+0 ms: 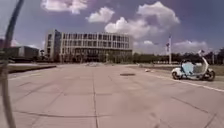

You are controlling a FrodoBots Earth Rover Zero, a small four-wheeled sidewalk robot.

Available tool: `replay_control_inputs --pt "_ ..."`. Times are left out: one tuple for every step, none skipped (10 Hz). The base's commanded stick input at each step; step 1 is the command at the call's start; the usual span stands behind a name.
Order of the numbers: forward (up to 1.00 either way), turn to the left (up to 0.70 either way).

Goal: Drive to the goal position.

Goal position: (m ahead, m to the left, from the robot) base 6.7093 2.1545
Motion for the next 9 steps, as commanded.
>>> replay_control_inputs --pt "0.85 0.00" --pt "0.85 0.00" --pt "0.85 0.00" --pt "0.85 0.00" --pt "0.85 0.00" --pt "0.85 0.00" --pt "0.85 0.00" --pt "0.85 0.00" --pt "0.85 0.00"
